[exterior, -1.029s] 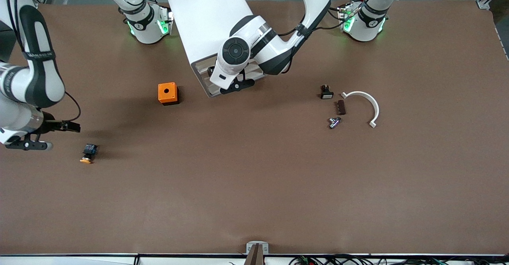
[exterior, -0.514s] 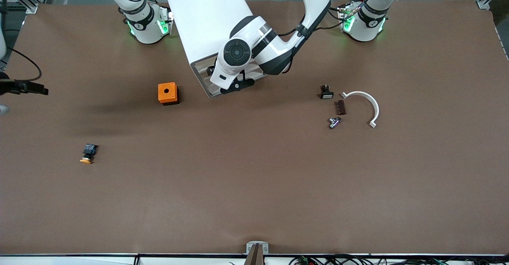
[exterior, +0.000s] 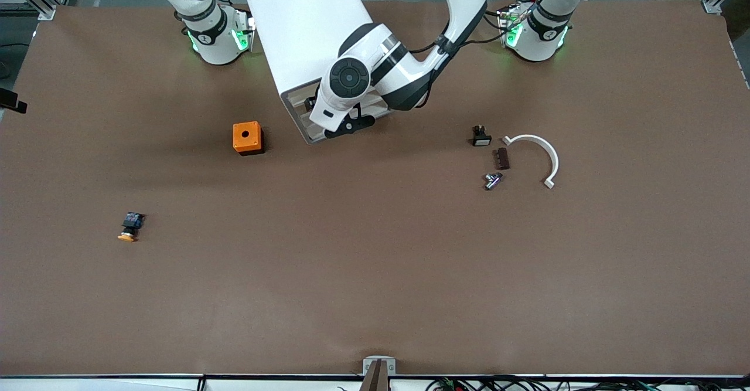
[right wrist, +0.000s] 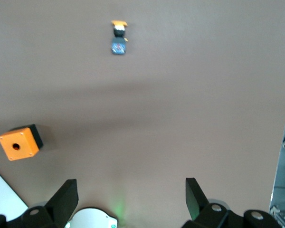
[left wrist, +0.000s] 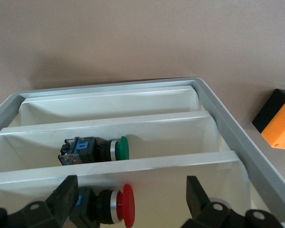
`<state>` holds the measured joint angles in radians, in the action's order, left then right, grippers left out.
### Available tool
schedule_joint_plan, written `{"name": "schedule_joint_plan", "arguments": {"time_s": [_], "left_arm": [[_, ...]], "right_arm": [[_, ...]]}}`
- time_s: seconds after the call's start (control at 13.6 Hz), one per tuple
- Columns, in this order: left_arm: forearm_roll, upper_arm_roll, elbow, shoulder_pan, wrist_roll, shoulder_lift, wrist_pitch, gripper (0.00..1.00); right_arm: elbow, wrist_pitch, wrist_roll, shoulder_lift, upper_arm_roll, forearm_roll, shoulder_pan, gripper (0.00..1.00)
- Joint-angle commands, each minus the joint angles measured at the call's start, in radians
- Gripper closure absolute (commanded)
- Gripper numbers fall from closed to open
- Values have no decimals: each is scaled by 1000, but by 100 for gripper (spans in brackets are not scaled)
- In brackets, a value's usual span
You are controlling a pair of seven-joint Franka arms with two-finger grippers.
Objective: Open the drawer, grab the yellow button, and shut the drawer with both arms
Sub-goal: 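Retract the right arm while the left gripper pushes the drawer shut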
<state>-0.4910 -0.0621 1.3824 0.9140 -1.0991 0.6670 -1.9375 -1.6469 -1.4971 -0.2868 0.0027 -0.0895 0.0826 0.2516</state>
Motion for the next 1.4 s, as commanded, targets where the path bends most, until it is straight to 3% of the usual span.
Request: {"name": "schedule_joint_plan", "arguments": {"time_s": [0.0, 0.37, 0.66, 0.88, 1.32], "left_arm": [[-29, -5, 11, 22, -8, -6, -3, 0], [-75, -4, 11, 19, -8, -6, -3, 0], [-74, -2, 9, 10, -8, -7, -3, 0], [-60, 7, 6, -19, -8, -17, -3, 0], [-9, 10, 0, -118, -8, -55, -3, 0]], "right_arm": [[73, 20, 21, 23, 1, -5, -60, 0], [229, 126, 9, 158, -1, 60, -101, 0], [246, 126, 58, 160, -3, 32, -100, 0], [246, 126, 167, 158, -4, -44, -100, 0], [246, 127, 201, 157, -9, -44, -92, 0]]}}
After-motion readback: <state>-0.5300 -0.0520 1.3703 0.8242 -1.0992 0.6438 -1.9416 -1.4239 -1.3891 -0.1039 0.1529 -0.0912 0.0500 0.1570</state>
